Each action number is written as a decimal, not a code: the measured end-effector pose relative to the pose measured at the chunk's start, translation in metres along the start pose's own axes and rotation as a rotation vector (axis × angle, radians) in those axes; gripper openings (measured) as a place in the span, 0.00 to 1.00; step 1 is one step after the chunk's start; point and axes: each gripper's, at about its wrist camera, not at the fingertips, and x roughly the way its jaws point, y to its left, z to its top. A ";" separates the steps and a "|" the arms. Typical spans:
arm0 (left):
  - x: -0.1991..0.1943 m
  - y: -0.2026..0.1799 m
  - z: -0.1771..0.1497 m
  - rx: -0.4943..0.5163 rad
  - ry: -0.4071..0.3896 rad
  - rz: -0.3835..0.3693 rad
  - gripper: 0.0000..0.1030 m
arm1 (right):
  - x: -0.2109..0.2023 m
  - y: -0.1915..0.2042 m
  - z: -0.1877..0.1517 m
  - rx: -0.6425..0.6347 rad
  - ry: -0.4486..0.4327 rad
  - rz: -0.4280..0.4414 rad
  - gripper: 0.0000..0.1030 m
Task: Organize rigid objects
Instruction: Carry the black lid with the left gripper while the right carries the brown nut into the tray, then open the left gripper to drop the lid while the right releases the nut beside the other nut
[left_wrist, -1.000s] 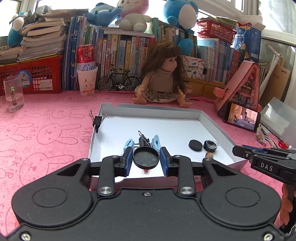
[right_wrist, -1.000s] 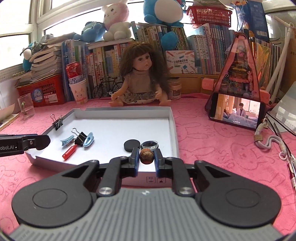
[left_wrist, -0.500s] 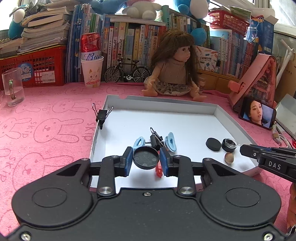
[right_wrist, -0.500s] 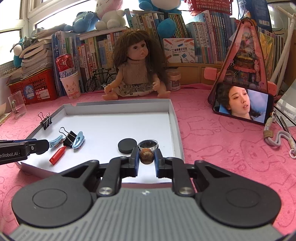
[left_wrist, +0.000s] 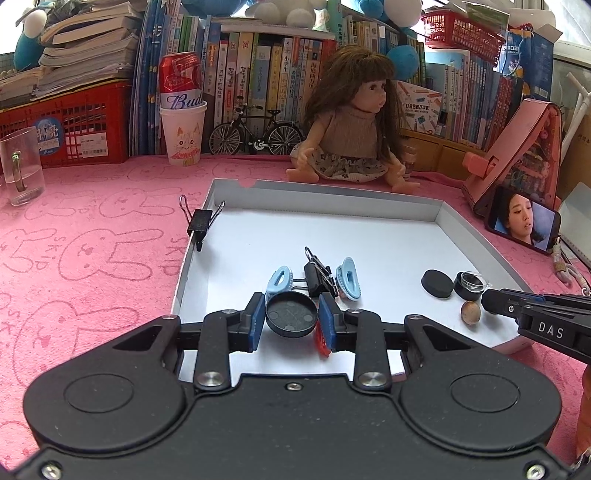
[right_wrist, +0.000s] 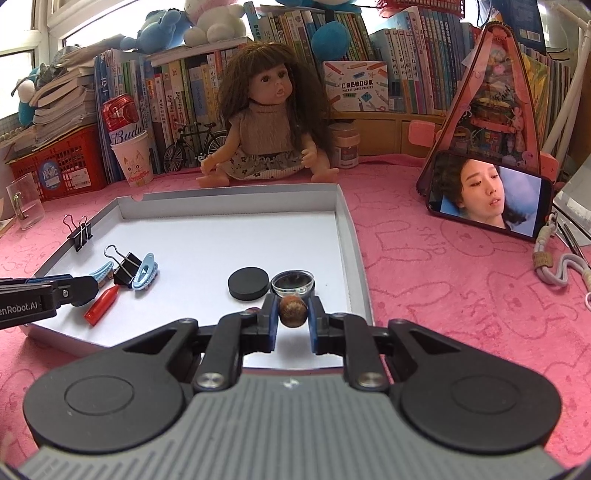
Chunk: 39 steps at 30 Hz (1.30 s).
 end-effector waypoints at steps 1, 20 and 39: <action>0.001 0.000 0.000 -0.001 0.002 0.001 0.29 | 0.001 0.000 0.000 0.000 0.001 0.000 0.21; 0.004 -0.002 0.000 -0.008 0.001 -0.001 0.32 | 0.004 -0.001 -0.001 0.005 0.007 0.000 0.26; -0.037 -0.007 -0.003 -0.001 -0.059 -0.069 0.67 | -0.029 0.005 0.001 -0.030 -0.081 0.034 0.72</action>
